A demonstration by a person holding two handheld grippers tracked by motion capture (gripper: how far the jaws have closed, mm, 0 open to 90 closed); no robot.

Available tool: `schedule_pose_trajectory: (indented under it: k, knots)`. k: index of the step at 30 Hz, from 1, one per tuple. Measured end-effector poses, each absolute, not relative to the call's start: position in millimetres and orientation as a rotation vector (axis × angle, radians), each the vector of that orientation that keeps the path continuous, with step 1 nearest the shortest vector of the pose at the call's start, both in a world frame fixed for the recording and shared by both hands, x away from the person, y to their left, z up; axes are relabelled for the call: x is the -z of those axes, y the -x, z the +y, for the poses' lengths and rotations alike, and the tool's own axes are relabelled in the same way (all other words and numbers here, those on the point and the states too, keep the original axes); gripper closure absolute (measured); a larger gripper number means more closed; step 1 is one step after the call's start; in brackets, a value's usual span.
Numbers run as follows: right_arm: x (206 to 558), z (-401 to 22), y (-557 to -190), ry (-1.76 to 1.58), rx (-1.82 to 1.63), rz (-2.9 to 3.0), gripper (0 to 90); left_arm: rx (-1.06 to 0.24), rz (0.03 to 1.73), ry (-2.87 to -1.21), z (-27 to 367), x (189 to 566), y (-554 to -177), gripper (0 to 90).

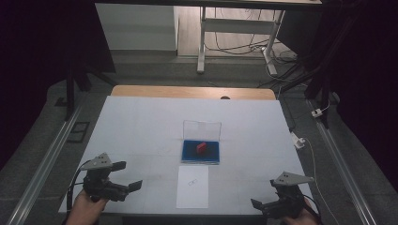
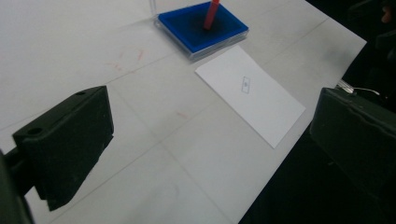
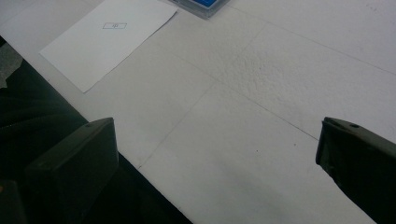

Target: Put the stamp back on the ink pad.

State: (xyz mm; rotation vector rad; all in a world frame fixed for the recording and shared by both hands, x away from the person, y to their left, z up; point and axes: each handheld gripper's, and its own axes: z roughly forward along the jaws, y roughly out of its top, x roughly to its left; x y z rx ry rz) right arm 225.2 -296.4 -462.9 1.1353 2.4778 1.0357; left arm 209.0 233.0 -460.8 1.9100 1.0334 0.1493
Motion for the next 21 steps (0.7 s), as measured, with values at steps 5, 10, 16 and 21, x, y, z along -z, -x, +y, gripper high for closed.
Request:
schedule_pose_trajectory:
  k: [5, 10, 16, 21]
  knots:
    - [463.0, -296.6, -225.1, -1.137, -1.039, 2.477, 0.0, -0.164, 1.079, -1.883, 248.4, 462.4, -199.0, 0.0]
    - [462.9, -296.3, -225.2, -1.135, -1.037, 2.477, 0.0, -0.183, 1.122, -1.865, 261.9, 465.2, -189.1, 0.0]
    - [462.8, -296.7, -225.2, -1.144, -1.043, 2.472, 0.0, -0.208, 1.16, -1.861, 269.6, 470.3, -180.7, 0.0]
    - [462.7, -296.7, -225.2, -1.146, -1.043, 2.472, 0.0, -0.223, 1.179, -1.904, 268.7, 474.5, -176.7, 0.0]
